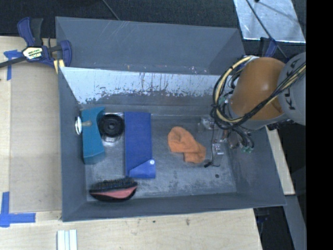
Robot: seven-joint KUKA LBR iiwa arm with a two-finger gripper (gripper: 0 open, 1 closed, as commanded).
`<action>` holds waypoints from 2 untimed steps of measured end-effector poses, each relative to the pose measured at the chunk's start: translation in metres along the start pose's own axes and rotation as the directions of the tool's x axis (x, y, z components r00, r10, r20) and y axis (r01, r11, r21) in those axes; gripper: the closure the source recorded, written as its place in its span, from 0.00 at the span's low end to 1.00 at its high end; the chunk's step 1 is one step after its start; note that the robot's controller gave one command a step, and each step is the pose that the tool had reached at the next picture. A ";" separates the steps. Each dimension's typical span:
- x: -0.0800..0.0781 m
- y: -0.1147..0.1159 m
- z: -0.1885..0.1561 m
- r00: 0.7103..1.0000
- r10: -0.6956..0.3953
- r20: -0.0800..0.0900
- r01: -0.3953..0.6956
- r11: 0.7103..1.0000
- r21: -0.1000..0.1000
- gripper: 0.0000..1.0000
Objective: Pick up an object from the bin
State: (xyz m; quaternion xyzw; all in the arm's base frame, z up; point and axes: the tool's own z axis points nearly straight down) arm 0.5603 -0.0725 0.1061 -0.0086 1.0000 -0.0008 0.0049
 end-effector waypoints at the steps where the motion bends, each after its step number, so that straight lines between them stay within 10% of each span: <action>1: 0.014 0.014 0.032 0.997 0.079 -0.014 -0.079 0.997 -0.001 0.00; 2: -0.010 0.034 0.035 0.997 0.078 -0.004 -0.078 0.997 -0.001 1.00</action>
Offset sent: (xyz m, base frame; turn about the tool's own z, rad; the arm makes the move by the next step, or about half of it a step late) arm 0.0083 0.0345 -0.0361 0.0783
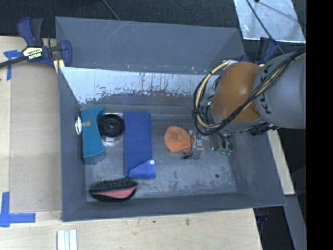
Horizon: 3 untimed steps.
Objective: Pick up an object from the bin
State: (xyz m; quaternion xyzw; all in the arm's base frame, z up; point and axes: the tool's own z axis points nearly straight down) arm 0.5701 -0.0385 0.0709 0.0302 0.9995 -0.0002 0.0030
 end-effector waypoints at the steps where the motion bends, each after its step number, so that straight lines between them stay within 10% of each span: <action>1: 0.000 0.000 0.000 1.000 0.000 0.000 0.000 1.000 0.000 1.00; 2: -0.005 0.031 -0.125 0.999 -0.035 -0.002 0.035 0.999 0.000 1.00; 3: -0.005 0.031 -0.125 0.999 -0.036 -0.003 0.036 0.999 0.000 1.00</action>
Offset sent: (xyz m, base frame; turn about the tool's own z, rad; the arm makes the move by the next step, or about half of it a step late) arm 0.0050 0.0310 0.1248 -0.0342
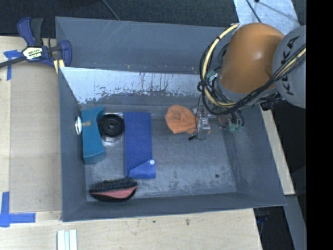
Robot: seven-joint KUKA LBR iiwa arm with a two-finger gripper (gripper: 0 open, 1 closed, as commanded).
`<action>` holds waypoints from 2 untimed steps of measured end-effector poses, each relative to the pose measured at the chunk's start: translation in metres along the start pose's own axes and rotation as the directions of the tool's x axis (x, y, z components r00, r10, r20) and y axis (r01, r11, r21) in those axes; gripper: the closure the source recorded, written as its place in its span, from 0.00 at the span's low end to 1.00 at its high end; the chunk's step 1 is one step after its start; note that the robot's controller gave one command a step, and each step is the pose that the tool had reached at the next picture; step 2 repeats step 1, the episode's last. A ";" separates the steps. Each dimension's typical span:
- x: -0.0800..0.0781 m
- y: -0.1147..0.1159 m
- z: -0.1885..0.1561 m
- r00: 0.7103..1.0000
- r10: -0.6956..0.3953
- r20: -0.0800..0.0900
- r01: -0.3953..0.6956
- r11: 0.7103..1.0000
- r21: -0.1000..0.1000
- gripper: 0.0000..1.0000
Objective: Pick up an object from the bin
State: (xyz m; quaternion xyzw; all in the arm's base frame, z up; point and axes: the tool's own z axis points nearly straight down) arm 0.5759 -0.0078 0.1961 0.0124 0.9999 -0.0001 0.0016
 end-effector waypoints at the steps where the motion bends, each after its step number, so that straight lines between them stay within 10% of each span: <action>1: 0.015 0.019 -0.151 1.000 0.008 0.003 -0.008 1.000 -0.001 1.00; 2: 0.015 0.019 -0.151 1.000 0.008 0.003 -0.008 1.000 -0.001 1.00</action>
Offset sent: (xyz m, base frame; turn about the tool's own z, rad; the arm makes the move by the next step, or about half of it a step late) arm 0.0000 0.0000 0.0000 0.0000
